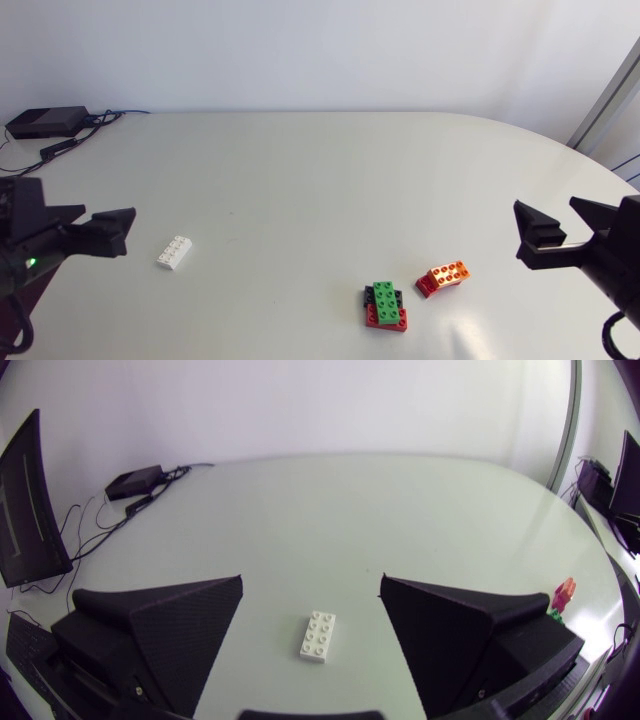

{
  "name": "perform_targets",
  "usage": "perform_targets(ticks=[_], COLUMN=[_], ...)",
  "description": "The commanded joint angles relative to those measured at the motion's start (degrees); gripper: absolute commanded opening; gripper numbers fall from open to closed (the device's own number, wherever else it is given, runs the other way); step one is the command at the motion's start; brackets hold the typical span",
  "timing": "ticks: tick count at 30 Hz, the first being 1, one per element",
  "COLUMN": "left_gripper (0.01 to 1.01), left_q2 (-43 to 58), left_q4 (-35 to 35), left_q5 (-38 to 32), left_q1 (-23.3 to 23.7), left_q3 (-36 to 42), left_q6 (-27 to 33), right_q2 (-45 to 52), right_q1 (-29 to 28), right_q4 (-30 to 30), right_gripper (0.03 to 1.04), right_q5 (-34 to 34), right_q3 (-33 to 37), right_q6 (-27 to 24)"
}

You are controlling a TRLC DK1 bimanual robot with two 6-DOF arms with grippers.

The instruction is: Sort duplo bricks by size, large to the right and small to the left

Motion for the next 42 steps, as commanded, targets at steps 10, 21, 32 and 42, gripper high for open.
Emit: perform_targets(ticks=[10,21,32,42], left_gripper=[0.954,0.926,0.684,0.3], left_q2=[38.1,54.8,61.48,64.38], left_q4=[-9.55,-9.82,-9.55,-9.47], left_q5=[2.43,2.96,3.57,9.37], left_q1=[1.81,1.02,-1.0,-1.09], left_q3=[17.94,21.8,23.65,23.65], left_q6=[5.33,8.85,9.46,10.78], right_q2=[7.28,15.01,23.27,26.7], right_q1=[0.44,0.18,0.18,2.64], right_q4=[-5.8,-8.61,-15.12,-25.14], right_gripper=[1.0,1.0,1.0,1.0], right_q5=[-1.81,-5.33,-7.44,-14.29], right_q3=[4.91,7.89,12.64,15.45], right_q6=[2.07,6.29,7.17,-1.09])
